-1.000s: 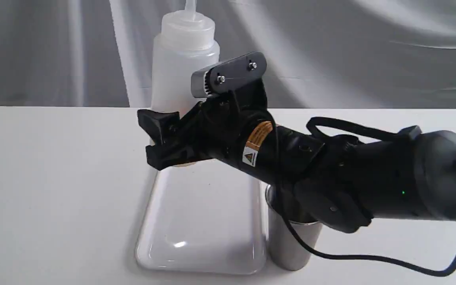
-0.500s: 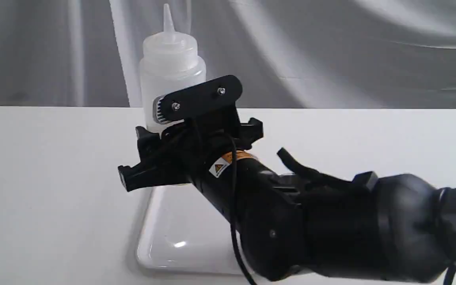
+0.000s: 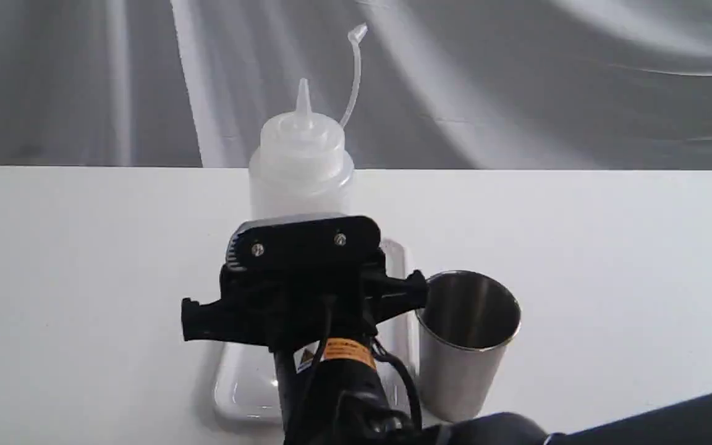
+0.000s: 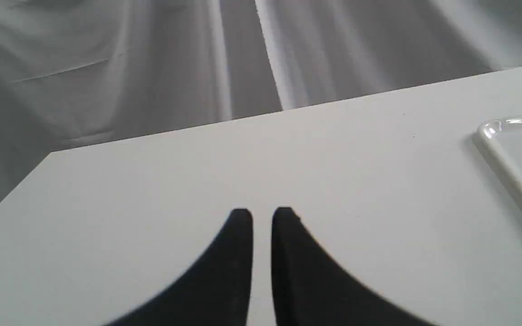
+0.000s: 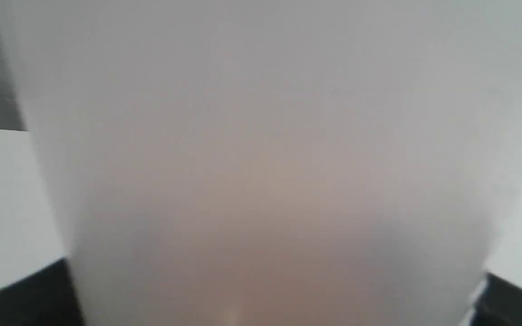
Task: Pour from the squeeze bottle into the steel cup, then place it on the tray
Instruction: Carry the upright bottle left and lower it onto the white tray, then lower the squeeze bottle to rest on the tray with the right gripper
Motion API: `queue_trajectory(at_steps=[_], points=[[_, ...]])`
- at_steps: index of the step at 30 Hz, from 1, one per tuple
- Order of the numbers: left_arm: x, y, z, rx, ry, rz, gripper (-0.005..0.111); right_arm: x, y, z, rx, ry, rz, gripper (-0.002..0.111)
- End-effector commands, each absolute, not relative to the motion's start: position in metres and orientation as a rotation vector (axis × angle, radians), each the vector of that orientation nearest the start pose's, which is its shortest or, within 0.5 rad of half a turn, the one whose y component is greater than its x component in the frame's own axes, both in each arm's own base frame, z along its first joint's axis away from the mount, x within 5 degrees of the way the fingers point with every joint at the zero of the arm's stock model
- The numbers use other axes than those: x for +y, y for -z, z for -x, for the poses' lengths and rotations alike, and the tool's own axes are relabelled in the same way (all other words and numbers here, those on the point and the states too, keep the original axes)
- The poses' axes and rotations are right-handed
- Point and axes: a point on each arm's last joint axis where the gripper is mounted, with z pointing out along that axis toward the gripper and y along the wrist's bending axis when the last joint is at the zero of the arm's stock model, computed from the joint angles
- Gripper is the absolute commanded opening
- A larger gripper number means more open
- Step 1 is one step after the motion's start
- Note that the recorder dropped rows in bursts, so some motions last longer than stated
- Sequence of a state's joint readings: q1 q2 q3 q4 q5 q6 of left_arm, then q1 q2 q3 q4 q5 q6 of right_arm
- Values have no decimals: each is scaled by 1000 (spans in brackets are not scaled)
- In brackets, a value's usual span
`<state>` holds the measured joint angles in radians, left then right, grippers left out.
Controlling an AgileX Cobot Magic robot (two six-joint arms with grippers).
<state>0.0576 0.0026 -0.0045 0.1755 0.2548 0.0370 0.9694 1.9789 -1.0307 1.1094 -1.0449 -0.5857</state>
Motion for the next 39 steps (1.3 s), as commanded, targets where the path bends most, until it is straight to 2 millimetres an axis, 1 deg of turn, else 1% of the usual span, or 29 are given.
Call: queue_trajectory(at_steps=[1, 4, 10, 12, 16, 22, 29, 39], points=[[7, -192, -55, 1722, -228, -90, 8, 283, -182, -273, 1624, -127, 10, 0], [7, -192, -55, 1722, -228, -90, 8, 288, -178, -270, 1597, -135, 40, 0], [7, -192, -55, 1722, -230, -92, 8, 292, -164, -267, 1582, -178, -20, 0], [7, -192, -55, 1722, -230, -92, 8, 293, -159, -267, 1579, -174, -8, 0], [7, -192, -55, 1722, -230, -92, 8, 299, -154, -266, 1556, -226, 32, 0], [7, -192, -55, 1722, -227, -89, 8, 301, -150, -266, 1558, -286, 8, 0], [7, -192, -55, 1722, -227, -89, 8, 304, -142, -266, 1553, -280, 43, 0], [7, -192, -55, 1722, -229, -92, 8, 302, -141, -266, 1557, -273, 28, 0]])
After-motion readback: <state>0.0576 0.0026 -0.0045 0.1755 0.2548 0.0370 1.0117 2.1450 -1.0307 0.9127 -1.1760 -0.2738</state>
